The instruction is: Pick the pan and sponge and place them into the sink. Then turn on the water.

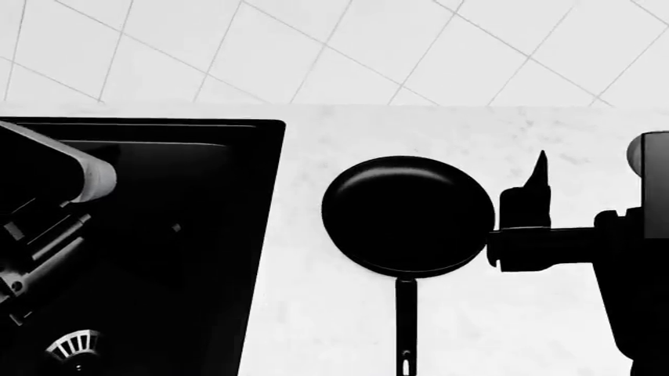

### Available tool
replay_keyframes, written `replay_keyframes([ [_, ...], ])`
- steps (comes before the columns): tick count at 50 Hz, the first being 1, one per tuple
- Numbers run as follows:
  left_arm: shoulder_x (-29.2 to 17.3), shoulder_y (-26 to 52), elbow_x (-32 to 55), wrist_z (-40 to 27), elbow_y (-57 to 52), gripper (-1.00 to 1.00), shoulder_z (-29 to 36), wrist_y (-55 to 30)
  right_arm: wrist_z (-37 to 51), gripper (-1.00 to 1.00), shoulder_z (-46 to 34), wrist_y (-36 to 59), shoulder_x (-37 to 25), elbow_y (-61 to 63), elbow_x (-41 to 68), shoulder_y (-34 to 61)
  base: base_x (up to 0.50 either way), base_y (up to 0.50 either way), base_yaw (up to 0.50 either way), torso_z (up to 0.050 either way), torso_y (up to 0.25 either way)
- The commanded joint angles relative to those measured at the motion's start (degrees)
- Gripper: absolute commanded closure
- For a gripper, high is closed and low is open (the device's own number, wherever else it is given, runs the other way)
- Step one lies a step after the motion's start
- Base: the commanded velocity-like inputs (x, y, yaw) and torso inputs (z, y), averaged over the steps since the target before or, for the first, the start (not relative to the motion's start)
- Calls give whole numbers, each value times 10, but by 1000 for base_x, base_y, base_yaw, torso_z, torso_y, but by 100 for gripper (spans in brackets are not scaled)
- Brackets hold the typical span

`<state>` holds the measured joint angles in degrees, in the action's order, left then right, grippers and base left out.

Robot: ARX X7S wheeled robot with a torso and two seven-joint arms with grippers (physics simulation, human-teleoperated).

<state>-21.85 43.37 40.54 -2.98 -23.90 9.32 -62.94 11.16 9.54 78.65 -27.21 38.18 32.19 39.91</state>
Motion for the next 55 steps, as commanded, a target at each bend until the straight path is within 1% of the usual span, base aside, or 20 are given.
replay_keyframes([
  [1,-9,-6,8,5,-4,-100,-5,1,3,-100,-6,5,-1,-4,3,8,156,0,0,0,0],
  [7,3,0,7,1,4,-100,6,-1,4,-100,-5,8,-1,-4,6,10,0,0,0,0,2],
  [10,-16,-2,-1,37,-12,-100,39,22,4,-100,-2,7,-2,-4,7,7,0,0,0,0,0],
  [11,-8,-1,27,44,-7,-100,27,5,5,-100,0,7,0,-3,8,6,0,0,0,0,0],
  [13,-39,-7,39,77,-27,-100,28,9,5,-100,1,2,1,-4,8,3,0,0,0,0,0],
  [17,-32,-3,59,89,-35,-100,24,7,5,-100,-3,5,-1,-8,9,13,0,0,0,0,0],
  [20,-49,-2,51,112,-51,-100,42,21,6,-100,-4,5,-2,-12,9,19,0,0,0,0,0],
  [23,-48,4,58,120,-53,-100,50,15,6,-100,-7,10,-3,-15,11,27,0,0,0,0,0],
  [27,-45,15,101,130,-57,-100,35,-12,7,-100,-8,14,-3,-16,14,33,0,0,0,0,0],
  [31,-68,22,99,164,-78,-100,60,-7,7,-100,-11,10,-3,-20,15,31,0,0,0,0,0],
  [33,-56,32,87,157,-67,-100,77,-11,9,-100,-11,8,-2,-20,14,32,0,0,0,0,0],
  [37,-58,43,88,171,-64,-100,90,-11,10,-100,-13,10,-4,-19,15,34,0,0,0,0,0],
  [39,-68,46,82,190,-71,-100,111,-9,11,-100,-12,13,-4,-17,17,37,0,0,0,0,0],
  [40,-83,55,57,202,-79,-100,145,-5,14,-100,-11,1,-5,-13,11,35,0,0,0,0,0],
  [41,-81,57,44,208,-85,-100,160,8,18,-100,-10,-4,-7,-9,8,36,0,0,0,0,0],
  [44,-72,74,58,214,-80,-100,166,-9,16,-100,-8,4,-5,-10,14,38,0,0,0,0,0],
  [46,-65,86,30,230,-83,-100,206,12,16,-100,-11,6,-4,-10,16,35,0,0,0,0,0],
  [48,-46,95,55,215,-77,-100,194,-20,17,-100,-9,9,-5,-7,18,35,0,0,0,0,0],
  [49,-52,95,61,221,-82,-100,192,-22,17,-100,-8,10,-5,-6,19,35,0,0,0,0,0],
  [55,-35,98,96,215,-87,-100,178,-41,18,-100,-9,8,-4,-8,20,30,0,0,0,0,0],
])
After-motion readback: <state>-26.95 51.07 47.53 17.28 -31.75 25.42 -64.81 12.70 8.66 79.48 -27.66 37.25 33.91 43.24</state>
